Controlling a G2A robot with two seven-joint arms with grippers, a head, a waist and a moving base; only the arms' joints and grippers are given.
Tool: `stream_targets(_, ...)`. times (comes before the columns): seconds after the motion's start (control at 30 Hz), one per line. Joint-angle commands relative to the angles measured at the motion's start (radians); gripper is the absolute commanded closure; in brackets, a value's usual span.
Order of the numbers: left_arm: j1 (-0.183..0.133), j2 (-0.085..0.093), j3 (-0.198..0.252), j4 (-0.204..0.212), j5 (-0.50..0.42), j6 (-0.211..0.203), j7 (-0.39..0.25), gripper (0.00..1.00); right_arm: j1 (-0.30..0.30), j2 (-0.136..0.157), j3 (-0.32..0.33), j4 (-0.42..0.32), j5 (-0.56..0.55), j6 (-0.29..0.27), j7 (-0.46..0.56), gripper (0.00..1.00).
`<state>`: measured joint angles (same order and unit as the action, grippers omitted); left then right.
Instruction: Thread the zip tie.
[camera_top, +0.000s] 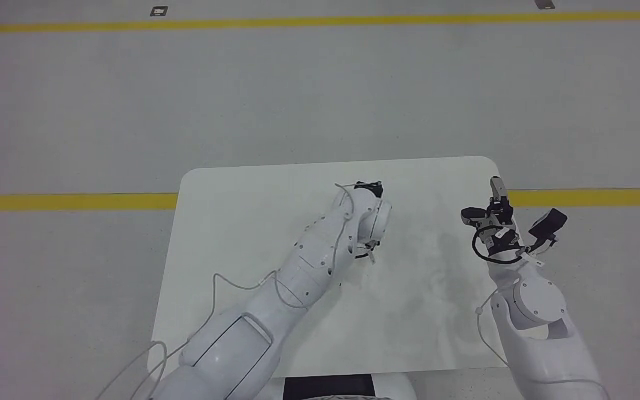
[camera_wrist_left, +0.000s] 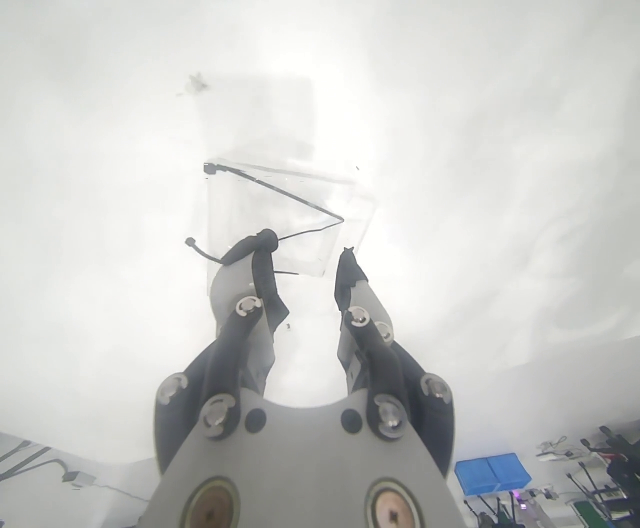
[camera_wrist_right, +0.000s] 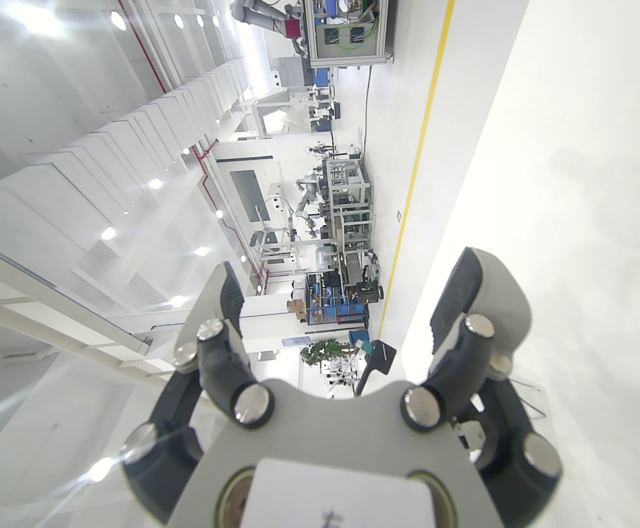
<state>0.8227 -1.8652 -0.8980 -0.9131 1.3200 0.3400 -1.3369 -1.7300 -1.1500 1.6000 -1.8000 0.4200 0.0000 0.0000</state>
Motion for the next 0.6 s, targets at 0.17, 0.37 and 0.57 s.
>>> stream_targets(0.17, 0.033, 0.015, -0.014, -0.052, 0.057, 0.0, -0.053, 0.69, 0.0, 0.0, 0.0, 0.0, 0.0, 0.0, 0.0, 0.0)
stream_targets(0.37, 0.049, 0.021, -0.034, -0.06, 0.084, 0.0, -0.053, 0.71, 0.0, 0.0, 0.0, 0.0, 0.0, 0.0, 0.0, 0.0)
stream_targets(0.57, 0.055, 0.018, -0.053, -0.06, 0.111, 0.0, -0.051, 0.73, 0.0, 0.0, 0.0, 0.0, 0.0, 0.0, 0.0, 0.0)
